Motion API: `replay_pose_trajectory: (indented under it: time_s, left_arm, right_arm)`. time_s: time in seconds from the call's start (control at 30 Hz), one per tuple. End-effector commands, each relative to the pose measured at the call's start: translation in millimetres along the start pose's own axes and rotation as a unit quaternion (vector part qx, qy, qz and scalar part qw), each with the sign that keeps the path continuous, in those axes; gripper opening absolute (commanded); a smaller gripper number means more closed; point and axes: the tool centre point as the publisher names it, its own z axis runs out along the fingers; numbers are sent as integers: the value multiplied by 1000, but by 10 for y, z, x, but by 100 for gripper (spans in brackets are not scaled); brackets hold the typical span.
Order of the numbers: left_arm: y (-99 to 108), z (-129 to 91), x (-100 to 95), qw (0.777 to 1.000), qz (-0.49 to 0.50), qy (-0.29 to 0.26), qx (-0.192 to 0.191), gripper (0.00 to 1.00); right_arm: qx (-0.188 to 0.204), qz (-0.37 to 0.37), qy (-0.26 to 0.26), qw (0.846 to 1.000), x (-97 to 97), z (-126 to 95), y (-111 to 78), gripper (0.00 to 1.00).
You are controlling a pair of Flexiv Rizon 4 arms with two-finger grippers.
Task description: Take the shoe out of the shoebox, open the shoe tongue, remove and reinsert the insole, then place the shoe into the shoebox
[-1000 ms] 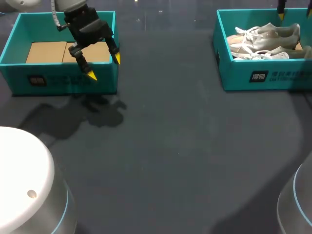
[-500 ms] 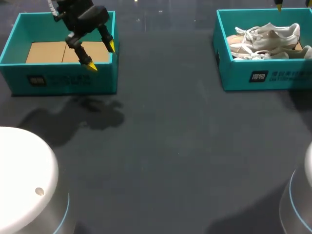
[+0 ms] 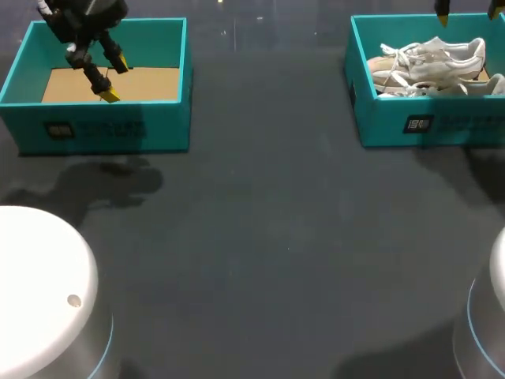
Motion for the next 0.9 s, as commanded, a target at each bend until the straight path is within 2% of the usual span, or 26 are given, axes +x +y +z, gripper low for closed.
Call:
replay_pose_trajectory:
  time_s: [0.03,0.2,0.4,0.67,0.9]
  left_arm:
    - [260,-140,-6,941,-323,-98,-30,100]
    - [575,-292,-116,907,-399,-127,-48,100]
    - [846,-407,-252,867,-466,-161,-78,100]
    - [986,-406,-438,823,-522,-188,-122,100]
    - [1116,-388,-576,791,-568,-190,-130,100]
  right_arm:
    - [-14,2,-3,1000,51,-67,-153,100]
    - [0,4,1,1000,125,-112,-282,100]
    - [24,-12,12,1000,227,-106,-366,100]
    - [30,-23,16,999,254,-102,-380,100]
    - [30,-23,16,999,254,-102,-380,100]
